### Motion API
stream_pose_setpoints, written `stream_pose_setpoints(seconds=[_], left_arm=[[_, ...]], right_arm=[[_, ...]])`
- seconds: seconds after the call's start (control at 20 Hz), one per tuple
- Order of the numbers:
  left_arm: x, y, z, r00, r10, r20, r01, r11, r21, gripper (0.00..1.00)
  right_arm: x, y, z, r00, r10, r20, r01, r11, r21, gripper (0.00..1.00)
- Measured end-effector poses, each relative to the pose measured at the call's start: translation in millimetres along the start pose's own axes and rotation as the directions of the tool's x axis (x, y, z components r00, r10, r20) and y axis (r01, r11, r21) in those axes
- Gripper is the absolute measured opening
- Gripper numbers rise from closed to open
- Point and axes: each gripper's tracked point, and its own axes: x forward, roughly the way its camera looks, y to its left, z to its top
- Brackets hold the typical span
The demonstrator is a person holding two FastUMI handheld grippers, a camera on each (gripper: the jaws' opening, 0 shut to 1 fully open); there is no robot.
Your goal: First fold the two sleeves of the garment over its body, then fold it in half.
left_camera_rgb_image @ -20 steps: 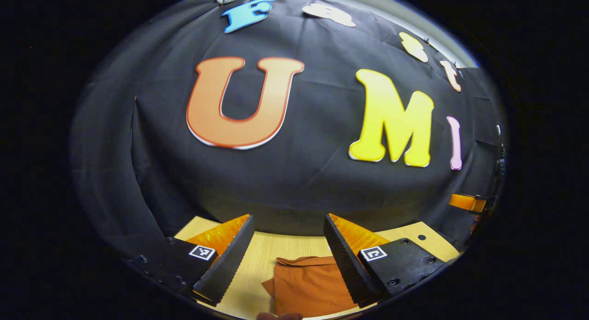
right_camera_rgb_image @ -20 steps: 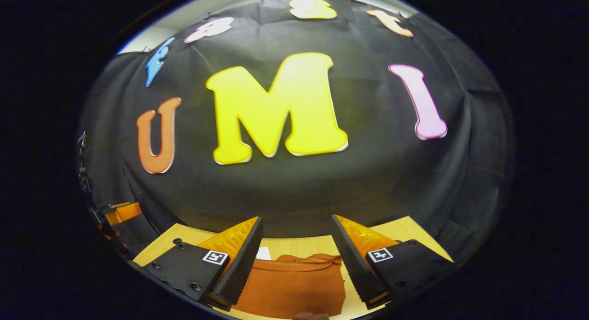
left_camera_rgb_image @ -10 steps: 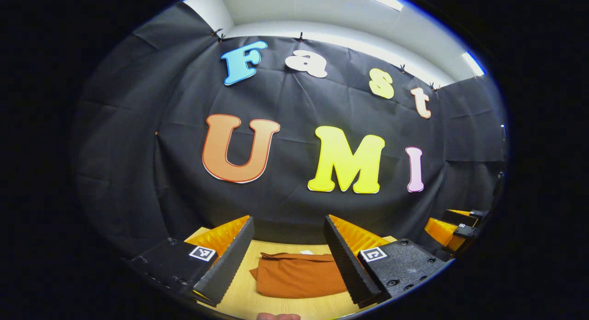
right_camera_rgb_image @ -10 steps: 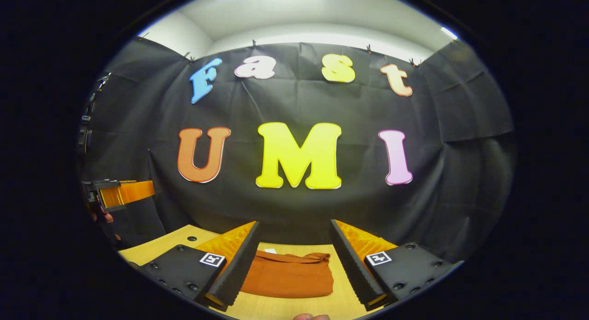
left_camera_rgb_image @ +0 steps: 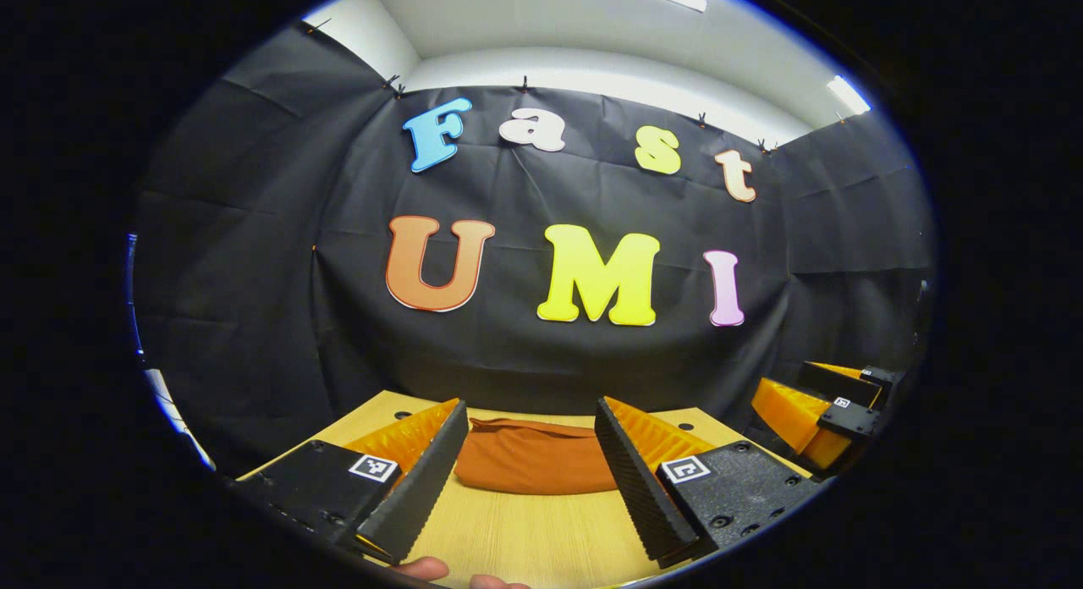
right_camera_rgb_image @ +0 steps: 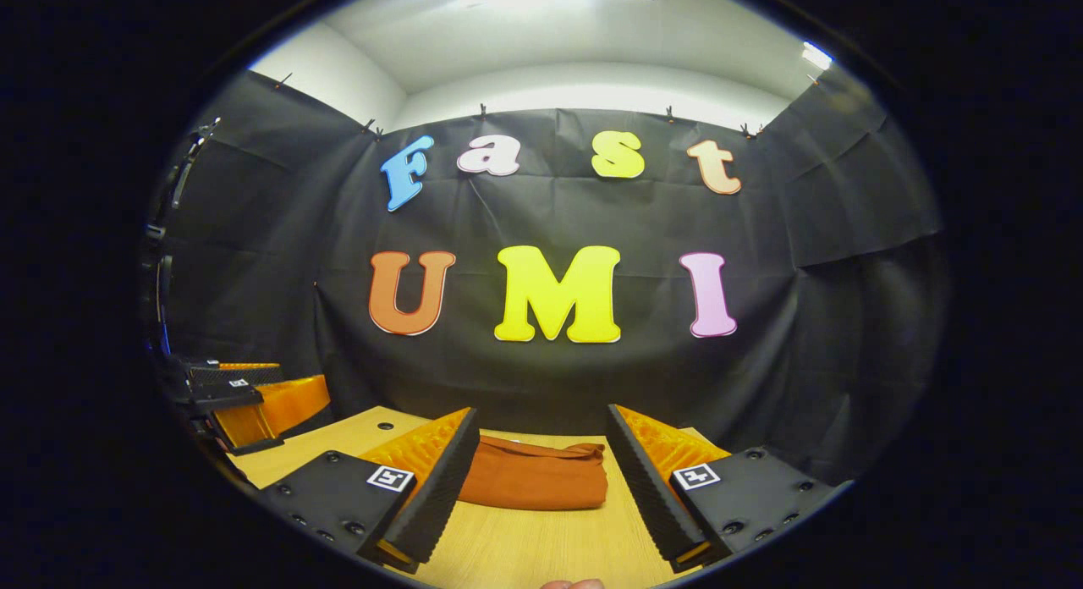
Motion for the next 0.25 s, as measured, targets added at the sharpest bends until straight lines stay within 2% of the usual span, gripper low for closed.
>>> stream_pose_setpoints(seconds=[0.1,0.15,0.25], left_arm=[[-16,-5,-6,1.0,0.018,-0.013,-0.018,1.0,0.005,0.97],[-23,-7,-5,1.0,0.027,-0.012,-0.027,1.0,0.01,1.0],[-32,-13,-1,1.0,0.027,0.003,-0.027,0.999,0.023,0.97]], right_arm=[[-13,-2,-9,1.0,0.002,-0.017,-0.002,1.0,-0.012,0.95],[-20,-3,-11,1.0,0.001,-0.025,-0.001,1.0,-0.008,0.95],[-31,-2,-14,0.999,0.002,-0.044,-0.001,1.0,0.017,0.95]])
